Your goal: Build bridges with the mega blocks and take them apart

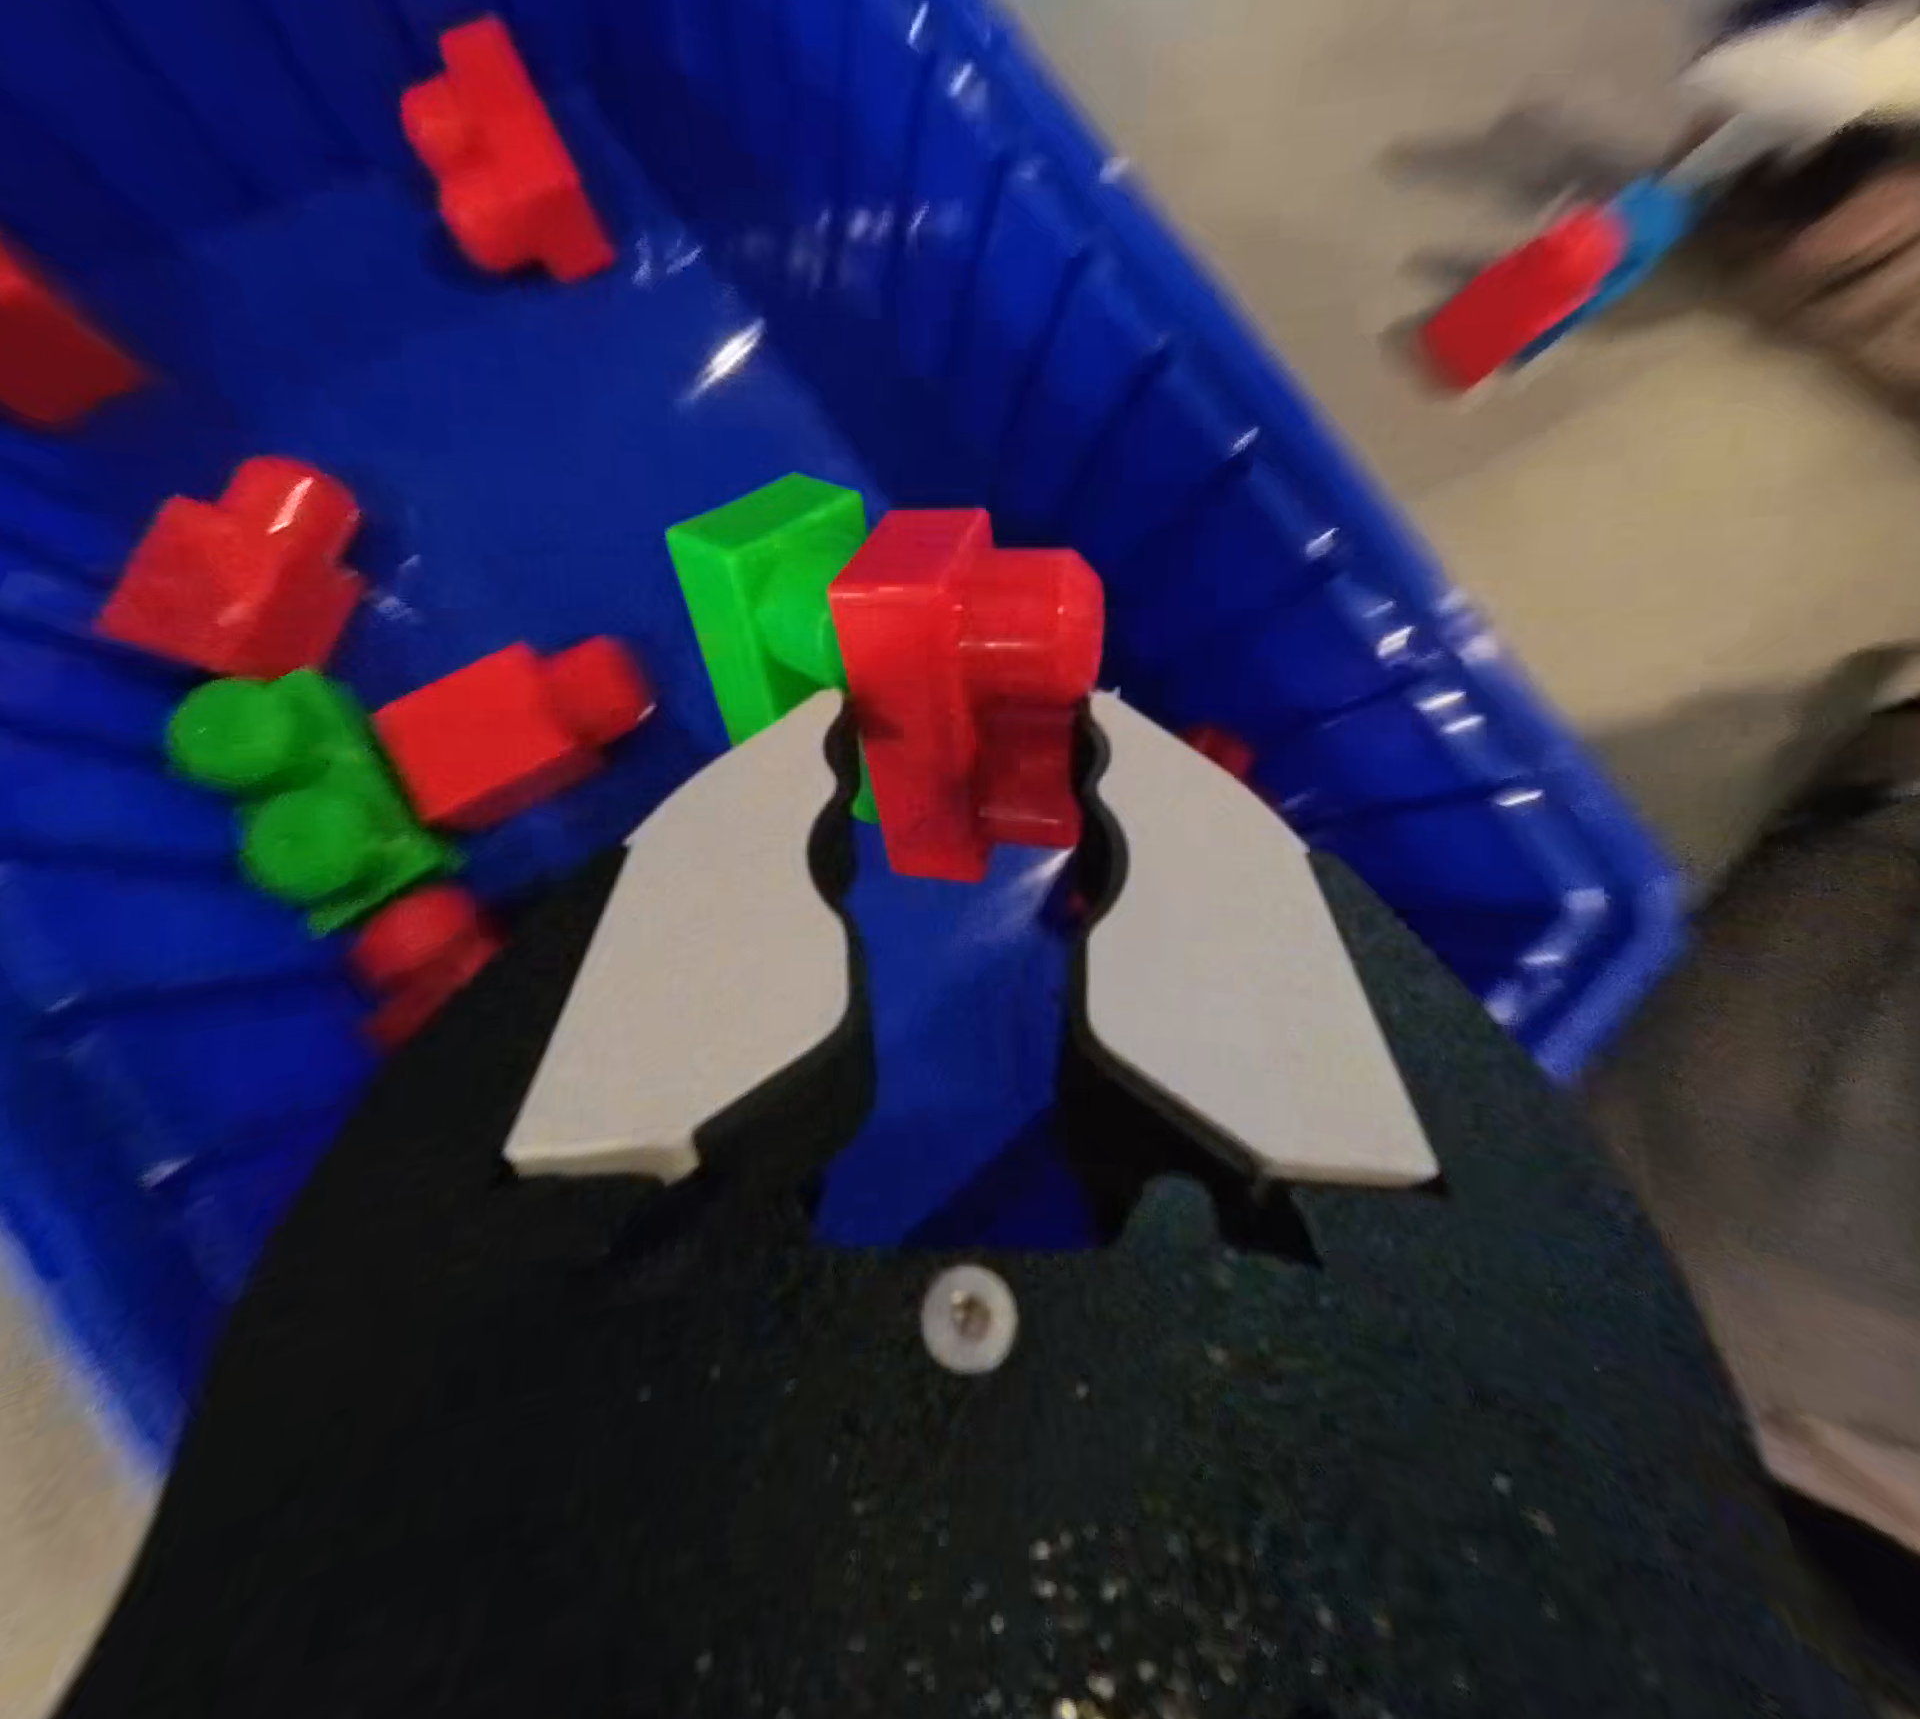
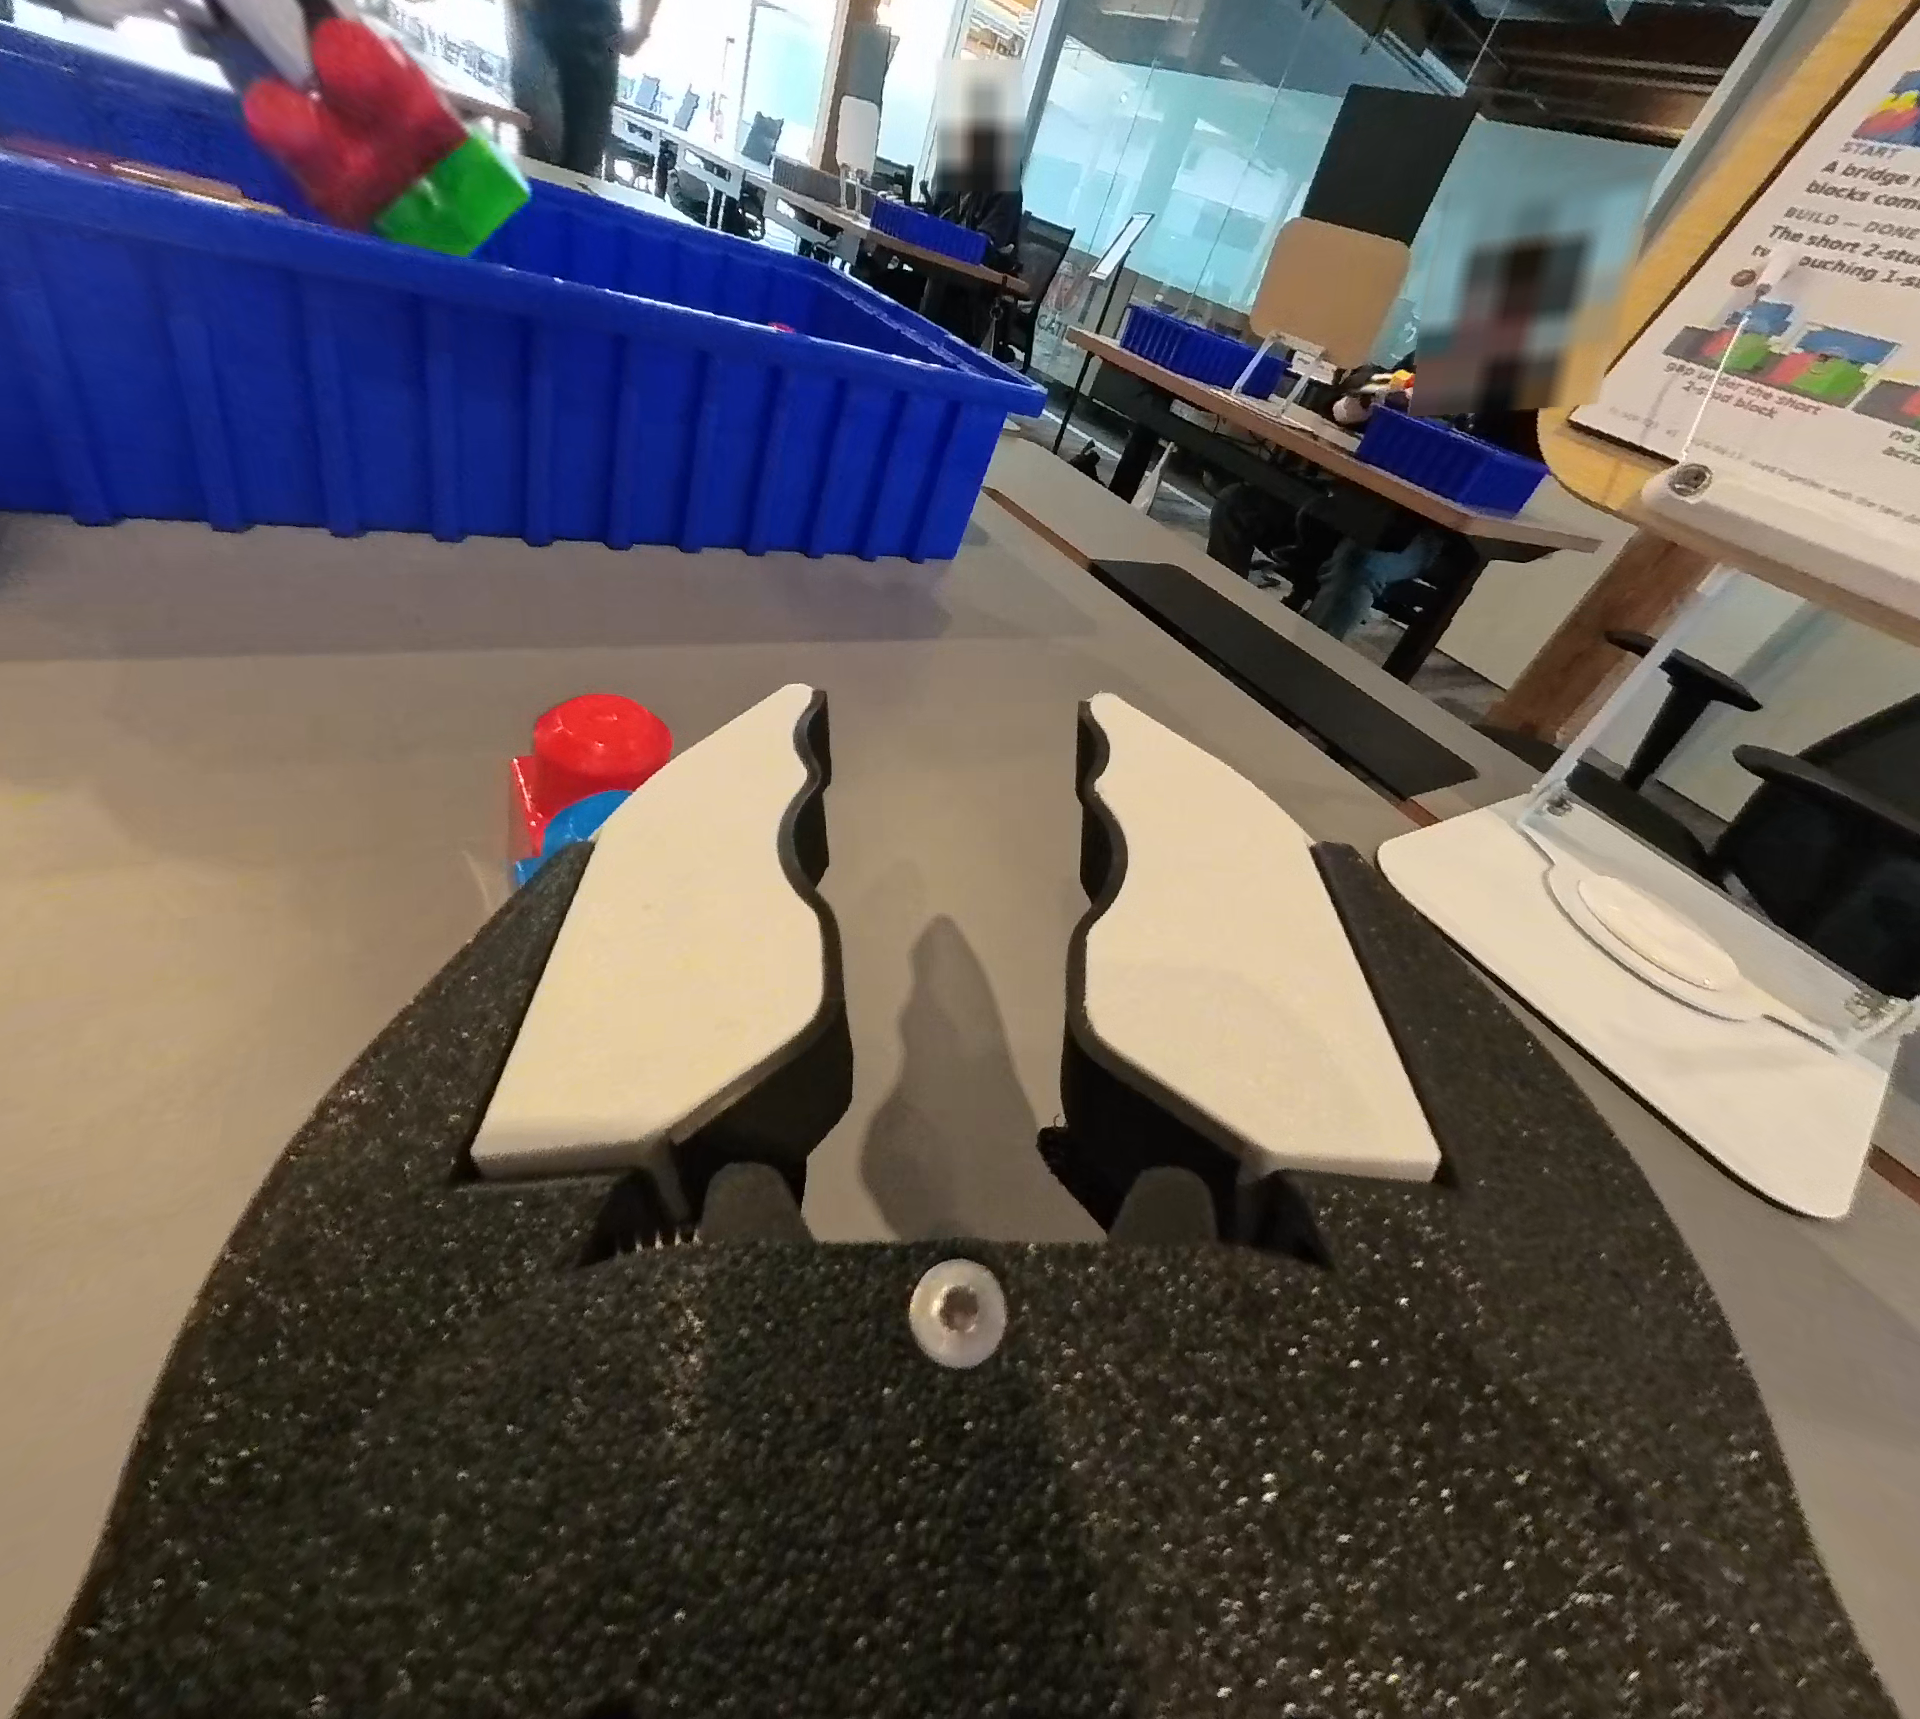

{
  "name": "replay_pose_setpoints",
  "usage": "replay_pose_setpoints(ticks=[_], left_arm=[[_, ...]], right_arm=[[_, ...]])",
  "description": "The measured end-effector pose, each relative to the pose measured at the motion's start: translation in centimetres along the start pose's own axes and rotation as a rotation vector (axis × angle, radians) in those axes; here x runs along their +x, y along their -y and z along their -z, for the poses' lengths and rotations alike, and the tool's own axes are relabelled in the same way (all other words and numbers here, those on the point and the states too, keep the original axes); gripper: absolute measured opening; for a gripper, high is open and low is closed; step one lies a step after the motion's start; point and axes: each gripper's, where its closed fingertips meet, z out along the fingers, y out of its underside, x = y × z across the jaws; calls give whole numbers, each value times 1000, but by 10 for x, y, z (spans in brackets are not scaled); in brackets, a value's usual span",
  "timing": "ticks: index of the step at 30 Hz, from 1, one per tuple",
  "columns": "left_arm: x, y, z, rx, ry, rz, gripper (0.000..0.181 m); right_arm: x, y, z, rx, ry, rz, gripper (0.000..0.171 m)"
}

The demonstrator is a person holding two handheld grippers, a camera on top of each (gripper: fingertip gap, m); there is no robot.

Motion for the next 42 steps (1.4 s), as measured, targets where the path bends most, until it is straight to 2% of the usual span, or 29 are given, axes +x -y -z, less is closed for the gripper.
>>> replay_pose_setpoints(ticks=[3, 6, 8, 12, 15, 19, 24, 27, 30, 34, 38, 42], left_arm=[[14, 22, 13, 164, -190, 123, 39], [19, 29, 20, 238, -253, 114, 39], [27, 34, 24, 281, -304, 73, 39], [36, 37, 30, 300, -296, -64, 39], [38, 38, 33, 294, -271, -94, 39], [39, 33, 34, 272, -281, -105, 39], [35, 20, 30, 236, -298, -115, 38], [38, 16, 30, 252, -341, -136, 38], [34, 16, 30, 273, -330, -133, 38], [27, 26, 33, 353, -275, -99, 39], [28, 54, 54, 556, -114, -71, 38], [67, 84, 69, 749, -121, -43, 38]], right_arm=[[-1, 1, 0, -2, 0, 14, 45], [-8, 17, -7, 25, 13, 116, 47], [-35, 45, -26, 60, 145, 181, 46], [-89, 89, -99, -26, 382, 378, 55], [-121, 117, -162, -72, 421, 500, 61], [-159, 123, -226, -154, 460, 663, 75], [-188, 115, -260, -220, 559, 591, 68], [-175, 105, -275, -304, 475, 440, 58], [-171, 94, -279, -374, 496, 269, 60], [-167, 103, -267, -309, 551, 145, 64], [-161, 156, -233, -7, 623, -58, 66], [-158, 190, -199, 241, 472, 135, 72]])
